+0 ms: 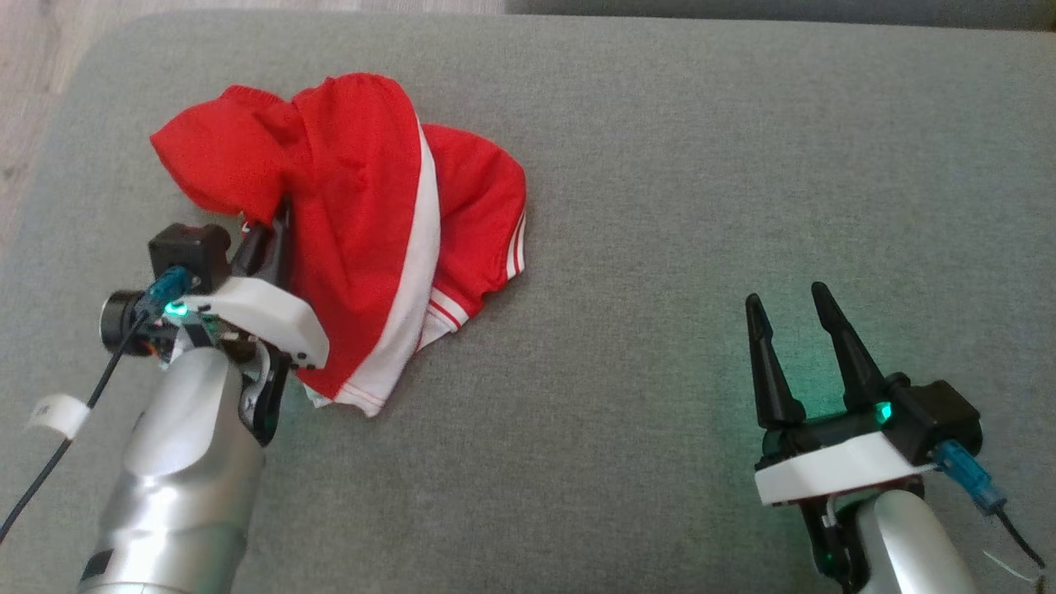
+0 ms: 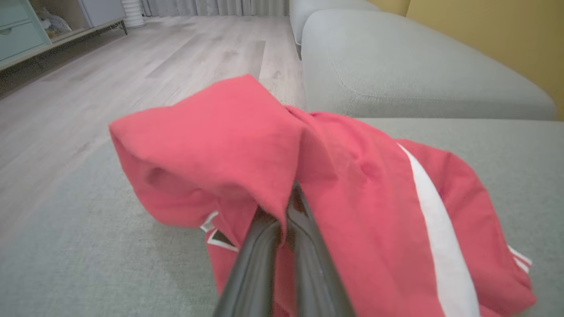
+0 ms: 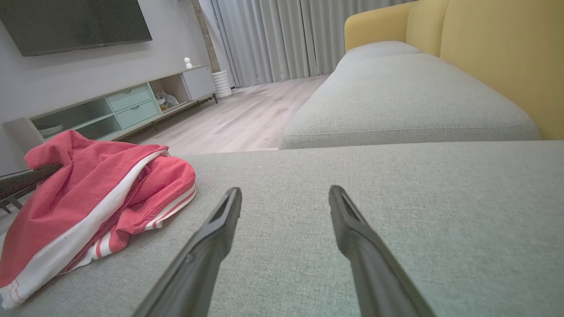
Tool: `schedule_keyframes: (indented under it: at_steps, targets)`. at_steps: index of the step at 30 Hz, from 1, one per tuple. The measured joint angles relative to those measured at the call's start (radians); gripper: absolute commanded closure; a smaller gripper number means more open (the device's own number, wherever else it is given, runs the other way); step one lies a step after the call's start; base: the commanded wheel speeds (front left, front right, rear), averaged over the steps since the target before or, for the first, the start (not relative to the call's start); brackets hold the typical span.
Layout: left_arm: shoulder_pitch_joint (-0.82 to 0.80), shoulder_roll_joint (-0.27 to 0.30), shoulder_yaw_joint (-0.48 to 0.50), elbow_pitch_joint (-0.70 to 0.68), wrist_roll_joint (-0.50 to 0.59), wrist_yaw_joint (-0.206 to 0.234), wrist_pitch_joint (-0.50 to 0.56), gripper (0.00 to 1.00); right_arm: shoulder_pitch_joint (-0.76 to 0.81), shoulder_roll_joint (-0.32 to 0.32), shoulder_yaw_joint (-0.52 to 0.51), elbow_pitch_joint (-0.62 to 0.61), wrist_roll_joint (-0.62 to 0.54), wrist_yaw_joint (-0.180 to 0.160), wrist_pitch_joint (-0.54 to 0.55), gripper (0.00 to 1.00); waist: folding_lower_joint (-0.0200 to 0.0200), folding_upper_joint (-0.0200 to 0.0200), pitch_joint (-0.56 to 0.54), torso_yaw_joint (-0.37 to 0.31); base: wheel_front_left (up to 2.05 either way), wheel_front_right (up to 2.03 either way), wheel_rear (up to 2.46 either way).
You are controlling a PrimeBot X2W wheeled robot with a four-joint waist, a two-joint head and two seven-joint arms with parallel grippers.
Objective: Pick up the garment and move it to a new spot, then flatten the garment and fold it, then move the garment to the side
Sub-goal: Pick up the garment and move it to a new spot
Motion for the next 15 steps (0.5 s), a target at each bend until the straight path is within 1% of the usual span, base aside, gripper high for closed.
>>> schedule_keyframes:
  at_steps: [5,7,12,15]
  targets:
    - [-0.014,0.002,0.001,-0.032,-0.009,0.000,-0.096,1.00,-0.003,0.000,0.000,0.009,0.002,0.000,0.000,0.00,-0.0001,0.0000,-0.031,-0.009,0.00,0.00,0.00]
    - [-0.018,0.009,-0.001,-0.063,-0.006,0.000,-0.115,1.00,-0.003,0.000,-0.003,0.011,0.012,0.000,0.000,0.00,-0.0002,0.0000,-0.048,-0.013,0.00,0.00,0.00]
    - [-0.022,0.025,-0.008,-0.193,-0.002,0.000,-0.128,1.00,0.002,0.000,-0.005,0.014,0.022,0.000,0.000,0.00,-0.0003,0.0000,-0.095,-0.023,0.00,0.00,0.00]
    - [-0.028,0.026,-0.014,-0.298,-0.009,0.000,-0.107,1.00,0.008,0.000,-0.005,0.015,0.028,0.000,0.000,0.00,-0.0002,0.0000,-0.119,-0.033,0.00,0.00,0.00]
